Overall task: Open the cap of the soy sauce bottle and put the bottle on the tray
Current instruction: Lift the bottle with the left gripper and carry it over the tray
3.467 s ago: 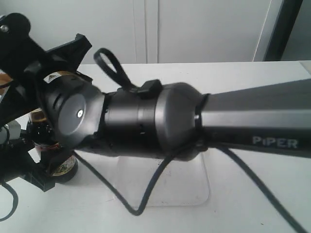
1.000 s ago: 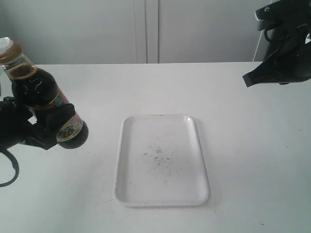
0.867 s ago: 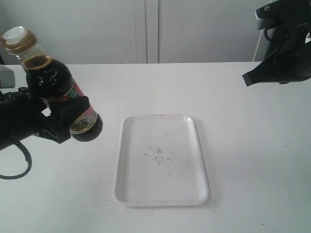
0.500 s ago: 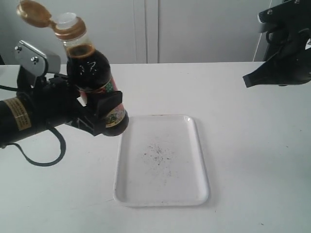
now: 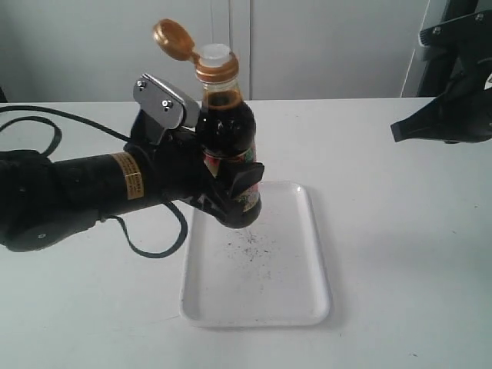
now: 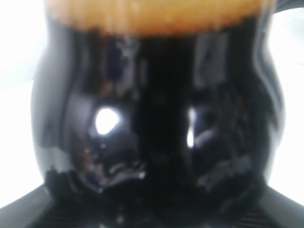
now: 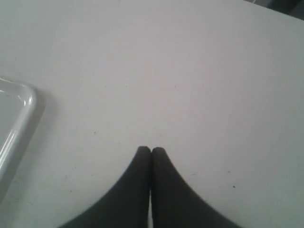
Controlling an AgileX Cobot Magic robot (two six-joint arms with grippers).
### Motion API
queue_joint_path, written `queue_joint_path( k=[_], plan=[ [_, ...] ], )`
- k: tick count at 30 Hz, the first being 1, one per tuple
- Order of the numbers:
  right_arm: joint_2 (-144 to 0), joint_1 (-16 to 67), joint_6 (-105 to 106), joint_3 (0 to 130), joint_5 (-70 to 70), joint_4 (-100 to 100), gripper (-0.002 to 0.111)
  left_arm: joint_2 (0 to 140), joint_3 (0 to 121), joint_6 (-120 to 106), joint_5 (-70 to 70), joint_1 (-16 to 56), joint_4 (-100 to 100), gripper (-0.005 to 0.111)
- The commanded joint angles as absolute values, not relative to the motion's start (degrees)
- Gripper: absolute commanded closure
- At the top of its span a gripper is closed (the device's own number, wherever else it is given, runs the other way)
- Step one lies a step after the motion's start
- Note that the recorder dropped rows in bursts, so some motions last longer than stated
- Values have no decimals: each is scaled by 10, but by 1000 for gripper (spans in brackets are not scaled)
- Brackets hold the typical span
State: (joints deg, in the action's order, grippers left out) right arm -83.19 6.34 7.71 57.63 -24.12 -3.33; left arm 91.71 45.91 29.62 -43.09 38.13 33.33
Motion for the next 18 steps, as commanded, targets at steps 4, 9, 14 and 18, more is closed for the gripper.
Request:
queue_joint_path(
  k=[4, 9, 14, 18],
  plan=[
    [-851, 61, 73, 572, -226, -32, 108, 963, 514, 284, -477, 397, 320, 107],
    [-851, 61, 73, 572, -227, -19, 108, 1002, 539, 280, -471, 397, 318, 107],
    [-851, 62, 73, 572, -226, -19, 108, 1033, 563, 280, -468, 397, 314, 107],
    [-851, 62, 73, 572, -226, -16, 108, 1053, 573, 280, -466, 397, 307, 107]
  ],
)
